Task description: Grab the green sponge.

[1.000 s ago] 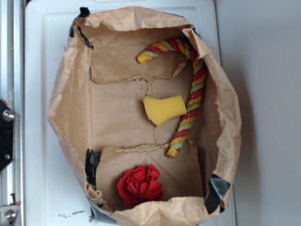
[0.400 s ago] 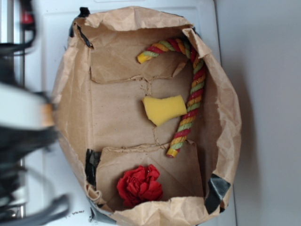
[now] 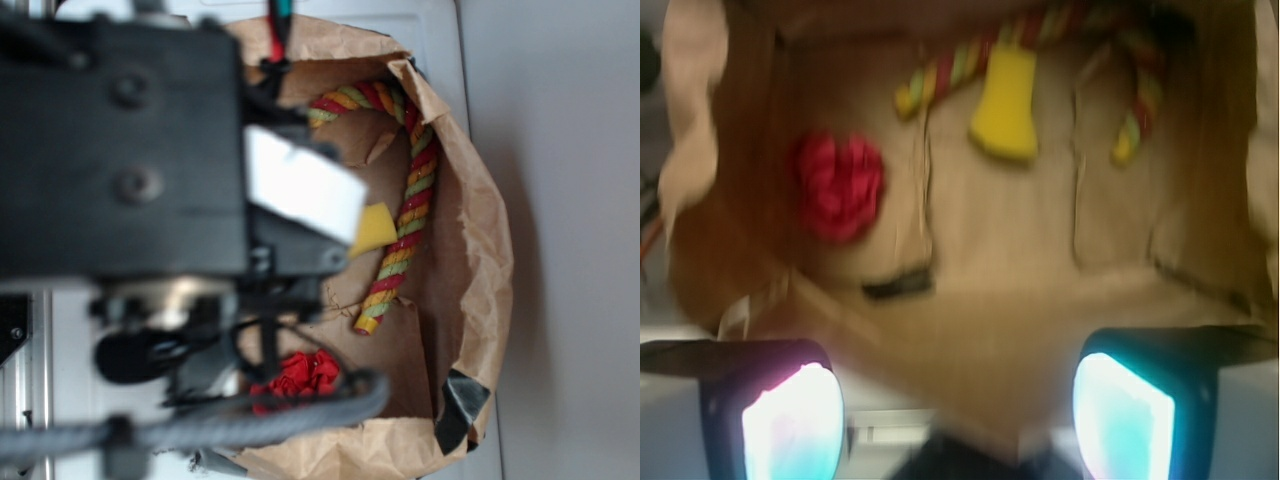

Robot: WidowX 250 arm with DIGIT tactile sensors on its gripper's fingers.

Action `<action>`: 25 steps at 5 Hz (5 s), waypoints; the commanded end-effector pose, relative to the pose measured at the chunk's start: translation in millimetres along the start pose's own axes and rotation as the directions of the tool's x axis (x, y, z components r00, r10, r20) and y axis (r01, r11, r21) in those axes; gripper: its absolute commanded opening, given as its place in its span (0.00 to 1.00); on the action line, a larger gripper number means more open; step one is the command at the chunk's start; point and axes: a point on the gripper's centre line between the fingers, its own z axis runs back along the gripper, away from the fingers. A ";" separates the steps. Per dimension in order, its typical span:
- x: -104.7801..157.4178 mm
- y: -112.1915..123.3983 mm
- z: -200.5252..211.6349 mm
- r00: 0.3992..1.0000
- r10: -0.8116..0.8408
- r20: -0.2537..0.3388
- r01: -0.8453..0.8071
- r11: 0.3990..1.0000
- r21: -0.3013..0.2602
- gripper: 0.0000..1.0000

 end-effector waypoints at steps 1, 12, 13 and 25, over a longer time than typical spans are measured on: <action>32.7 9.8 -18.1 0.996 0.069 0.057 -0.069 0.998 -0.004 1.00; 84.3 45.8 -127.7 0.987 0.147 -0.059 -0.148 0.989 -0.005 1.00; 90.6 43.2 -132.6 0.987 0.144 -0.071 -0.144 0.990 0.008 1.00; 63.4 32.2 -136.6 0.995 0.090 -0.046 -0.089 0.996 0.012 0.00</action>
